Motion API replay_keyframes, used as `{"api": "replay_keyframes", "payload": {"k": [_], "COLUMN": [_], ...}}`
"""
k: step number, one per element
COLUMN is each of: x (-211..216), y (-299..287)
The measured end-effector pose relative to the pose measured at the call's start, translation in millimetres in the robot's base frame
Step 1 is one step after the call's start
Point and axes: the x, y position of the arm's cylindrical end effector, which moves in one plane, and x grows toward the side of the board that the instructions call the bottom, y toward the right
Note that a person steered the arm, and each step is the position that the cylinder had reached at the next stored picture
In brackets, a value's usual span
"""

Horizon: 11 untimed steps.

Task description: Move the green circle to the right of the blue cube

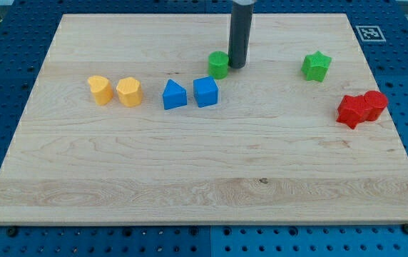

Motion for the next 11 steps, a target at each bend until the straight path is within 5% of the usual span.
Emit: {"api": "replay_keyframes", "payload": {"k": [2, 4, 6, 11], "x": [-48.2, -10.5, 4.2, -36.6], "y": [-25.6, -75.5, -35.4, 29.7]}}
